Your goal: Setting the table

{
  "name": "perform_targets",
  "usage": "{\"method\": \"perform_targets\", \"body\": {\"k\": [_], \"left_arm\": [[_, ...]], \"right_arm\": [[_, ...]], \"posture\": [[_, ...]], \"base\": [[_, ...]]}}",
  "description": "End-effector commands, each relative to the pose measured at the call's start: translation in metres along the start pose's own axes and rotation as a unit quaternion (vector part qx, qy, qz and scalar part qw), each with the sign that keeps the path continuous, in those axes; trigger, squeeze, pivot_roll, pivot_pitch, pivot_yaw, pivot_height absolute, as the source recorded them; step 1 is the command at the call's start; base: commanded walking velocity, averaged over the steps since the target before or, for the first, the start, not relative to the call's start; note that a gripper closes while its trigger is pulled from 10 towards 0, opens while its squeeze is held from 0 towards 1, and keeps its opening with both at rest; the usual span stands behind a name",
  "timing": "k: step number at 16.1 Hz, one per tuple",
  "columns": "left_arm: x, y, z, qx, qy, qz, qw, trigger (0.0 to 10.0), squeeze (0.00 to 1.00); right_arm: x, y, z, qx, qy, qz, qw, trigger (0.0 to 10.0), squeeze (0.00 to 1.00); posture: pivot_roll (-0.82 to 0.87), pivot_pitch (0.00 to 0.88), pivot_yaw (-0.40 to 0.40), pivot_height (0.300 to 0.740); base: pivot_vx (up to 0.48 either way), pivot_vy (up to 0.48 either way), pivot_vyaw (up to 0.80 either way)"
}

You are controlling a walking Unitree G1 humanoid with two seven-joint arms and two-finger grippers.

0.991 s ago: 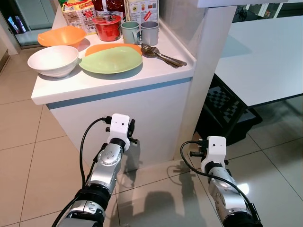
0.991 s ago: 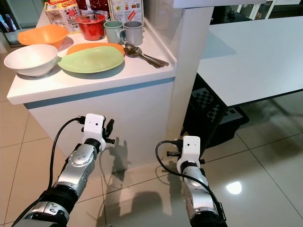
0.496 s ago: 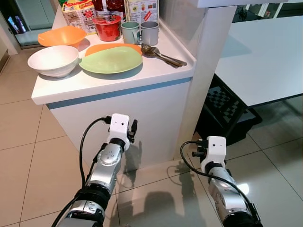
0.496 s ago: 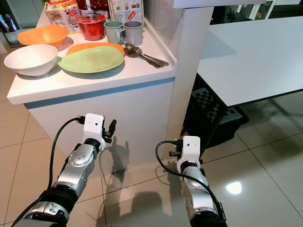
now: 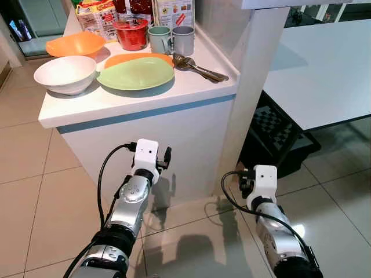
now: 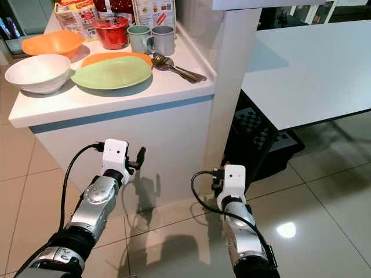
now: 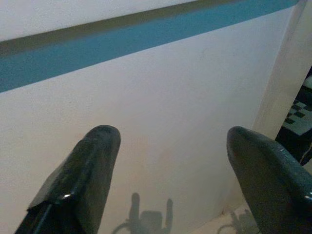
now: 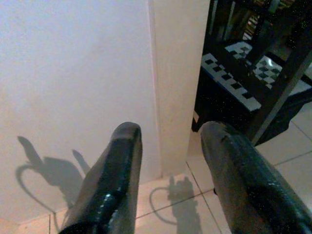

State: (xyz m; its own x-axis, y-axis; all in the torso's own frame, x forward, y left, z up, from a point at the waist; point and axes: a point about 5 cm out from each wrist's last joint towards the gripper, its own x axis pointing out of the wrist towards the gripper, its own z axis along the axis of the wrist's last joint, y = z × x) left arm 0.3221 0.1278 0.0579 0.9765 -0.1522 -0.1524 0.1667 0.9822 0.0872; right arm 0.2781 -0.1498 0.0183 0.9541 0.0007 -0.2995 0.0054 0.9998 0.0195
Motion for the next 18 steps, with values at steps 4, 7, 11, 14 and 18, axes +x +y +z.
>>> {"method": "perform_targets", "body": {"k": [4,7,11,14,18], "left_arm": [[0.0033,-0.0001,0.0036,0.004,-0.002,0.0,1.0,10.0,1.0],[0.0031,0.0,0.0038,0.0,-0.003,-0.001,1.0,10.0,1.0],[0.0033,0.0017,0.004,0.001,-0.003,0.003,1.0,10.0,1.0],[0.0036,0.0023,0.0039,0.003,-0.002,0.006,1.0,10.0,1.0],[0.0047,0.0032,0.0054,0.004,-0.003,0.006,1.0,10.0,1.0]], "right_arm": [[0.0015,-0.0024,0.0017,-0.007,-0.005,-0.003,1.0,10.0,1.0],[0.0013,-0.0023,0.0018,-0.005,-0.007,-0.002,1.0,10.0,1.0],[0.0007,-0.0017,0.0011,-0.004,-0.007,-0.001,1.0,10.0,1.0],[0.0011,-0.0019,0.0014,-0.004,-0.008,-0.001,1.0,10.0,1.0],[0.003,-0.0015,0.0034,-0.003,-0.01,0.0,1.0,10.0,1.0]], "posture": [[-0.06,0.0,0.035,0.74],[-0.06,0.0,0.036,0.74],[-0.06,0.0,0.035,0.74],[-0.05,0.0,0.034,0.74],[-0.05,0.0,0.034,0.74]], "base": [[0.0,0.0,0.0],[0.0,0.0,0.0],[0.0,0.0,0.0],[0.0,0.0,0.0],[0.0,0.0,0.0]]}}
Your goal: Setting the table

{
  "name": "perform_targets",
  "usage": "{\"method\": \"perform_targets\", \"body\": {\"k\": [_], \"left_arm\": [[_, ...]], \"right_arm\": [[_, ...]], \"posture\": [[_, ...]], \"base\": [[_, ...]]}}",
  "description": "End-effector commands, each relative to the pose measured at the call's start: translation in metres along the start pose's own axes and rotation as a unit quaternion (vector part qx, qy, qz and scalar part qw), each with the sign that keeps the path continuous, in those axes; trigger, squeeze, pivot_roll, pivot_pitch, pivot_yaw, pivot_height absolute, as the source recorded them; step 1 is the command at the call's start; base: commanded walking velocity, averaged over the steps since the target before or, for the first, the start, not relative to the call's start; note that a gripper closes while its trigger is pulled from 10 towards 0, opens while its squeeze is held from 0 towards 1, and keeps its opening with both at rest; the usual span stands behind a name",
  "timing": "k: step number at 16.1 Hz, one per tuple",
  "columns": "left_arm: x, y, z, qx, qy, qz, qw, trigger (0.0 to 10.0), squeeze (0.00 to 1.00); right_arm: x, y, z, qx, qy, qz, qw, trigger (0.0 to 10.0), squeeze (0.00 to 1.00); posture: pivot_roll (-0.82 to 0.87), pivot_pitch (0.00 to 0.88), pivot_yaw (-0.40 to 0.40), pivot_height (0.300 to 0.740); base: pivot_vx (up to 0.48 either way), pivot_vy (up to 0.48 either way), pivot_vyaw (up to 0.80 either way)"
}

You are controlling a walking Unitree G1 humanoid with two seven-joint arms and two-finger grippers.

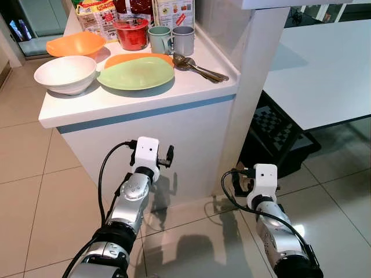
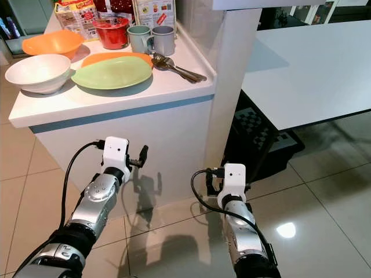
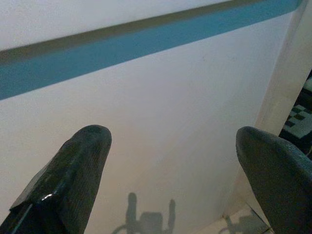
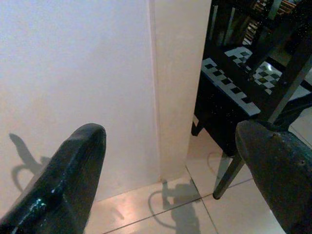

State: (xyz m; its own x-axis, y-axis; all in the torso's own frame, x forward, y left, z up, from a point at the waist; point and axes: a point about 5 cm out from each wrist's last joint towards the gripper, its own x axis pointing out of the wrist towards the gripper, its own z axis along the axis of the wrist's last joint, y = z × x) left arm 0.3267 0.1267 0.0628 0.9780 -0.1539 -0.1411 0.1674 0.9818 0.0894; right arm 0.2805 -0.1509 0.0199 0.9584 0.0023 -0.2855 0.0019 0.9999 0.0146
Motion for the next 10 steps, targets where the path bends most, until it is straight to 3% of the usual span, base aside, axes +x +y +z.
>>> {"method": "perform_targets", "body": {"k": [1,10], "left_arm": [[0.0009,0.0036,0.0002,0.004,0.002,0.007,1.0,10.0,1.0],[-0.0007,-0.0035,-0.0001,-0.009,-0.003,-0.012,1.0,10.0,1.0]], "right_arm": [[0.0014,-0.0005,0.0014,0.0,-0.003,0.0,1.0,10.0,1.0],[0.0014,-0.0011,0.0014,0.001,-0.004,-0.002,1.0,10.0,1.0]], "posture": [[-0.05,0.0,0.034,0.74],[-0.05,0.0,0.032,0.74]], "base": [[0.0,0.0,0.0],[0.0,0.0,0.0]]}}
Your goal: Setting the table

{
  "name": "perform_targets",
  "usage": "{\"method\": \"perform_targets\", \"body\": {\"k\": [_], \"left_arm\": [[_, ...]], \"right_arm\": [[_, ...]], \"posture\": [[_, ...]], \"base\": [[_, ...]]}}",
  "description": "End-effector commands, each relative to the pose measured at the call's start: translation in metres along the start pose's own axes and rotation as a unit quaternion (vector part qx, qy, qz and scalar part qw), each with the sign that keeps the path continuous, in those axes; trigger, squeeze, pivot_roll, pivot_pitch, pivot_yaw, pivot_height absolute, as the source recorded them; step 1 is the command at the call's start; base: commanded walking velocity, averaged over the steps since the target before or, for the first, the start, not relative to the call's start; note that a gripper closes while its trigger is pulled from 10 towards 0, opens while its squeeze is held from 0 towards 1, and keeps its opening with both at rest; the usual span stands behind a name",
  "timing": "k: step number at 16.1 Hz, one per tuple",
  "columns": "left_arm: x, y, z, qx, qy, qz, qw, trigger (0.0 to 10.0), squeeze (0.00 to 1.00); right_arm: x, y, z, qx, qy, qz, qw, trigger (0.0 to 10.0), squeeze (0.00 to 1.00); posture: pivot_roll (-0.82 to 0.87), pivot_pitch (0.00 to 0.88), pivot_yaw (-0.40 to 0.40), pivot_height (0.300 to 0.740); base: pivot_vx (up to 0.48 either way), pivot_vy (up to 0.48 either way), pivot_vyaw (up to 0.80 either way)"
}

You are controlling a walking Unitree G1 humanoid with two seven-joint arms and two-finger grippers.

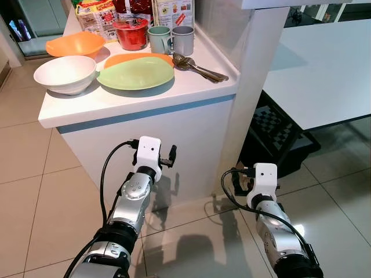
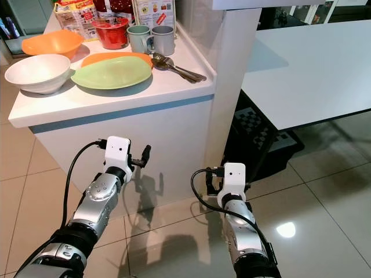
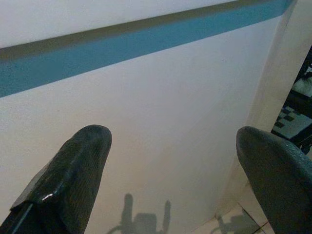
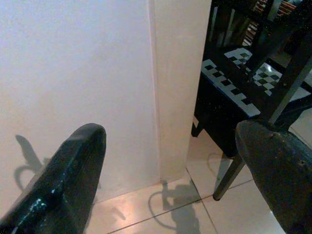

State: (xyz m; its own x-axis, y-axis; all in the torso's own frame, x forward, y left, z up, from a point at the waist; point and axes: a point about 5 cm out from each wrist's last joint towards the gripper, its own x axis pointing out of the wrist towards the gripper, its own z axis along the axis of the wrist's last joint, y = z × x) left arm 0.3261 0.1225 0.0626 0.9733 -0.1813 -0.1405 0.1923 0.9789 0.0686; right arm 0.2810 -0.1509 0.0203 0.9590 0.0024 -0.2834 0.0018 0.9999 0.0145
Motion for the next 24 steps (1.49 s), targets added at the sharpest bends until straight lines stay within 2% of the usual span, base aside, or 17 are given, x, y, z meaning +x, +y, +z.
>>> {"method": "perform_targets", "body": {"k": [1,3,6,7,8,11,12,17,24], "left_arm": [[-0.001,0.001,-0.001,-0.003,-0.002,0.002,1.0,10.0,1.0],[-0.001,0.002,-0.001,-0.001,-0.001,0.006,1.0,10.0,1.0],[-0.002,-0.005,-0.002,0.002,-0.001,-0.014,1.0,10.0,1.0],[-0.003,-0.008,-0.003,0.006,0.0,-0.023,1.0,10.0,1.0],[-0.003,-0.012,-0.004,0.01,0.005,-0.033,0.999,10.0,1.0],[-0.005,-0.021,-0.006,0.004,0.004,-0.061,0.998,10.0,1.0],[-0.005,-0.021,-0.005,-0.002,0.0,-0.06,0.998,10.0,0.0],[-0.002,-0.017,0.0,-0.019,-0.006,-0.058,0.998,10.0,0.0],[-0.001,-0.009,0.001,-0.009,-0.006,-0.038,0.999,10.0,0.0]], "right_arm": [[0.001,-0.001,0.001,0.001,-0.004,-0.002,1.0,10.0,1.0],[0.002,-0.001,0.002,0.001,-0.004,-0.002,1.0,10.0,1.0],[0.003,-0.003,0.001,-0.012,0.001,-0.015,1.0,10.0,1.0],[0.003,-0.003,0.002,-0.014,0.002,-0.017,1.0,10.0,0.85],[0.003,-0.004,0.002,-0.017,0.003,-0.02,1.0,10.0,0.0],[0.003,-0.004,0.003,-0.03,0.001,-0.019,0.999,10.0,0.0],[0.004,-0.003,0.003,-0.026,0.001,-0.017,1.0,10.0,0.0],[0.004,-0.004,0.006,-0.017,-0.006,-0.016,1.0,10.0,0.0],[0.004,-0.002,0.006,-0.021,-0.009,-0.011,1.0,10.0,0.0]], "posture": [[-0.05,0.0,0.031,0.74],[-0.05,0.0,0.03,0.74],[-0.05,0.0,0.032,0.74],[-0.05,0.0,0.033,0.74],[-0.05,0.0,0.034,0.74],[-0.05,0.0,0.03,0.74],[-0.05,0.0,0.03,0.74],[-0.05,0.0,0.03,0.74],[-0.05,0.0,0.026,0.74]], "base": [[0.0,0.0,0.0],[0.0,0.0,0.0],[0.0,0.0,0.0],[0.0,0.0,0.0],[0.0,0.0,0.0],[0.0,0.0,0.0],[0.0,0.0,0.0],[0.0,0.0,0.0],[0.461,0.0,0.0]]}}
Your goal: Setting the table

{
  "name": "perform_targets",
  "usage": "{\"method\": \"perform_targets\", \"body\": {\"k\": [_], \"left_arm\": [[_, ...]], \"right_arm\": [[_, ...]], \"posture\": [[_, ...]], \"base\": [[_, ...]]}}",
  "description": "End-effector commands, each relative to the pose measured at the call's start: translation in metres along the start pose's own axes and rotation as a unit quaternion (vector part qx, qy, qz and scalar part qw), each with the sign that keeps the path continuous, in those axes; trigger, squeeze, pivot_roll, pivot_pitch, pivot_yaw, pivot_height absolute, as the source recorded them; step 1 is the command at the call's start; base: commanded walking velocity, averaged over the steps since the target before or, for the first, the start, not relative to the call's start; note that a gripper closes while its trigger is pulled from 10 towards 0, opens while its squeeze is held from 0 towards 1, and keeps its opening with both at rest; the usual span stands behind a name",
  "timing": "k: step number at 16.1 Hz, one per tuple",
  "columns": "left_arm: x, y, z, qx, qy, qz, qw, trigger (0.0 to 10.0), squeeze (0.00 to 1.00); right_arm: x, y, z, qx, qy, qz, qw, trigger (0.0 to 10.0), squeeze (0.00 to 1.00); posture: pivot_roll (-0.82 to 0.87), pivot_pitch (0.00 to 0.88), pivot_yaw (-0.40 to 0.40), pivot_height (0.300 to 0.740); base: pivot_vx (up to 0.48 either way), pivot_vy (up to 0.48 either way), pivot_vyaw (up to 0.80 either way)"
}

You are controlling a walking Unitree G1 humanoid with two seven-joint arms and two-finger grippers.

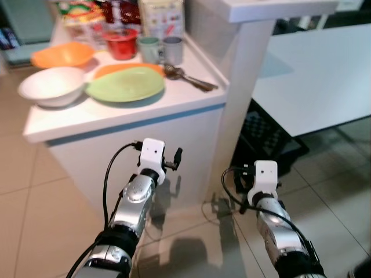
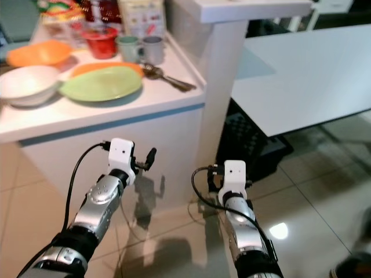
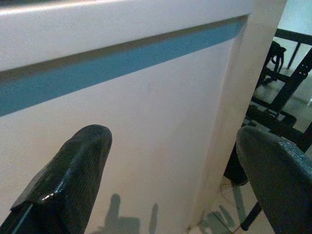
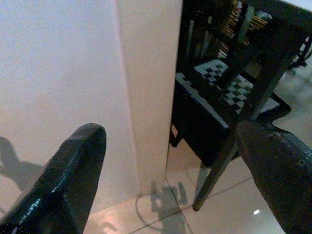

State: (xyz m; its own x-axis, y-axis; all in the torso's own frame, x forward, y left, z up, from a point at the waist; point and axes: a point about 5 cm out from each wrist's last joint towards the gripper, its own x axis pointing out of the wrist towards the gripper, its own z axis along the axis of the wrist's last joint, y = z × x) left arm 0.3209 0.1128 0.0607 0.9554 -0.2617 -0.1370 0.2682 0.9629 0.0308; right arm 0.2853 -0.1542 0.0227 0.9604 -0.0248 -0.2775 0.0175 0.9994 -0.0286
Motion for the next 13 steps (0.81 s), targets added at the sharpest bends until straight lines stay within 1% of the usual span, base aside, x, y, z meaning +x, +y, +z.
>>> {"method": "perform_targets", "body": {"k": [1,4,5,8,13], "left_arm": [[0.0031,0.0021,0.0038,0.007,0.0,0.003,1.0,10.0,0.0],[0.003,-0.0003,0.0039,0.006,-0.003,0.001,1.0,10.0,0.0],[0.0028,-0.0004,0.004,0.006,-0.005,0.002,1.0,10.0,0.0],[0.0025,0.0001,0.0044,0.006,-0.009,0.006,1.0,10.0,0.0],[0.002,0.0008,0.0039,0.004,-0.009,0.009,1.0,10.0,0.0]], "right_arm": [[0.0015,0.0017,0.0034,-0.001,-0.006,0.003,1.0,10.0,0.0],[0.0008,0.0011,0.0035,-0.002,-0.009,0.006,1.0,10.0,0.0],[0.0002,0.0012,0.0034,-0.002,-0.011,0.008,1.0,10.0,0.0],[-0.0011,0.0021,0.0028,-0.015,-0.015,0.014,1.0,10.0,0.0],[-0.0024,0.0041,0.0008,-0.017,-0.014,0.02,1.0,10.0,0.0]], "posture": [[-0.05,0.0,0.027,0.74],[-0.05,0.0,0.029,0.74],[-0.05,0.0,0.029,0.74],[-0.05,0.0,0.028,0.74],[-0.05,0.0,0.028,0.74]], "base": [[0.48,0.0,0.0],[0.48,0.0,0.0],[0.0,0.0,0.0],[0.0,0.0,0.8],[0.0,0.0,0.79]]}}
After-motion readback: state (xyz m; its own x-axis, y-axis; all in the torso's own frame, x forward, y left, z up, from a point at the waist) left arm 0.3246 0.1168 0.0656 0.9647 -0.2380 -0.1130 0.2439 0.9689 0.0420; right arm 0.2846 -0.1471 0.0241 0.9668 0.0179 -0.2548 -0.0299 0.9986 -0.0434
